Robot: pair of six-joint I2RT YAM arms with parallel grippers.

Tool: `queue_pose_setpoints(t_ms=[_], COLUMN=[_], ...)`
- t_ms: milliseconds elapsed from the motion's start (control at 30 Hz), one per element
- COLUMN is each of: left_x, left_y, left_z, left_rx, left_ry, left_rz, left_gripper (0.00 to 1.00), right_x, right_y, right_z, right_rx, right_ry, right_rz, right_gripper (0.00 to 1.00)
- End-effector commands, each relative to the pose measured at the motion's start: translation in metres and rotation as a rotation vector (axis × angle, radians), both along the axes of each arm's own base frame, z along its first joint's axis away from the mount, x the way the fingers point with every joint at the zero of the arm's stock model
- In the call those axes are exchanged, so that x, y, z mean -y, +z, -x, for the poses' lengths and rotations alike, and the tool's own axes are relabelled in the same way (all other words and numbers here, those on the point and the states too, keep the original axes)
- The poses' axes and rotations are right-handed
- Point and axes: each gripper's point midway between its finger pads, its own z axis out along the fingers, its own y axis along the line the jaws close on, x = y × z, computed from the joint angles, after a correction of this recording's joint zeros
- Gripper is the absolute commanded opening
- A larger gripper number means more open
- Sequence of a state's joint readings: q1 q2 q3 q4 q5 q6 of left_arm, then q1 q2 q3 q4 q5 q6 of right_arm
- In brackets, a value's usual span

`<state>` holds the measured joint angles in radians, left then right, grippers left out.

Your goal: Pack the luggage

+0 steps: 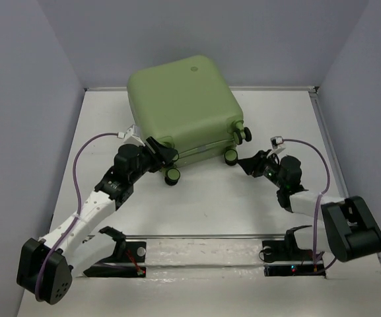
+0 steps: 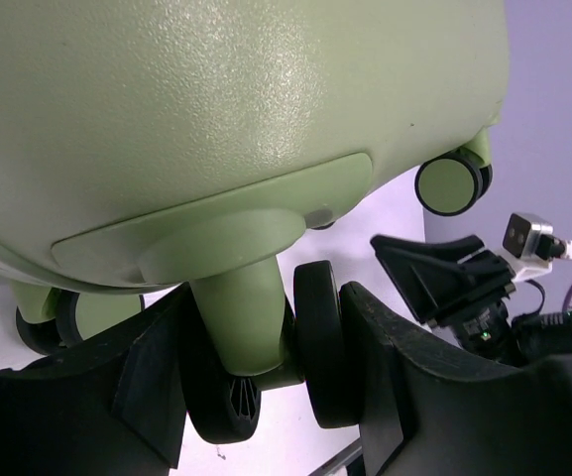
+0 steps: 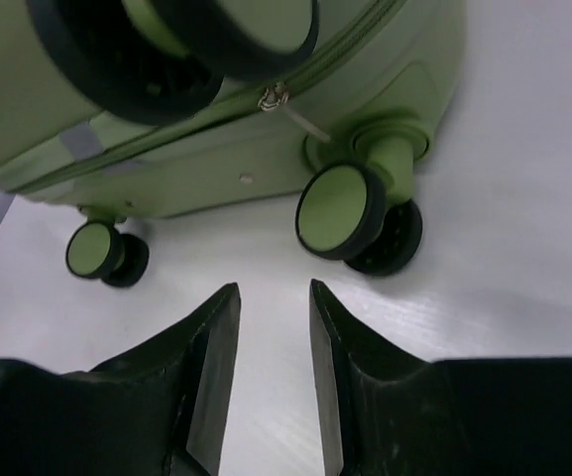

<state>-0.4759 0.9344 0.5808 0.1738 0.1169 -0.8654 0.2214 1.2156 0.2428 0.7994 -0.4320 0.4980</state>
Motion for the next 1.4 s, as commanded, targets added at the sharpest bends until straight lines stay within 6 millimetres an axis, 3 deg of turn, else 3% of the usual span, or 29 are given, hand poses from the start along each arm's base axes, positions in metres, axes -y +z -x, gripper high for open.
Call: queue_pose_setpoints(t_ms=[0,167,367,533,633,767,867,1067,1133,1233,1367], left_x=[0.027,0.027,0.025,0.025,0.024,0.024,0.025,0.025,0.026,0.027,0.026], left_y=[0.138,0.139,0.141,0.147,0.147,0.144,0.142,0.142,0.139,0.136,0.135], left_z=[0.027,0.032,0.038,0.043,0.044,0.043,0.042,0.040,0.039,0.038,0.037], left_rx=[0.454,0.459,0.460,0.463,0.460,0.450,0.441,0.439,0.434,0.426,0.428], left_ry=[-0.193,-0.212,-0.216,-0.227,-0.228,-0.227,-0.228,-0.220,-0.220,-0.222,-0.219], left_rz=[0.224,0.231,0.236,0.245,0.244,0.241,0.240,0.234,0.229,0.226,0.220], left_gripper=[0.06,0.06,0.06,0.06,0.06,0.06,0.06,0.06,0.06,0.06,0.06], right_x=[0.000,-0.007,-0.015,-0.021,-0.025,-0.020,-0.018,-0.022,-0.021,-0.021,-0.022], right_y=[0.058,0.050,0.062,0.052,0.057,0.069,0.076,0.084,0.084,0.084,0.087], right_z=[-0.045,-0.070,-0.082,-0.095,-0.096,-0.091,-0.092,-0.089,-0.087,-0.084,-0.081], right_rx=[0.304,0.332,0.413,0.408,0.426,0.469,0.477,0.488,0.490,0.498,0.507], right_ry=[-0.053,-0.039,-0.010,0.011,0.024,-0.004,-0.025,0.003,0.002,0.009,0.018], right_rz=[-0.038,-0.012,-0.034,-0.040,-0.078,-0.132,-0.148,-0.184,-0.180,-0.161,-0.152], right_gripper=[0.45,0.50,0.53,0.52,0.45,0.23,0.14,0.07,0.10,0.39,0.45])
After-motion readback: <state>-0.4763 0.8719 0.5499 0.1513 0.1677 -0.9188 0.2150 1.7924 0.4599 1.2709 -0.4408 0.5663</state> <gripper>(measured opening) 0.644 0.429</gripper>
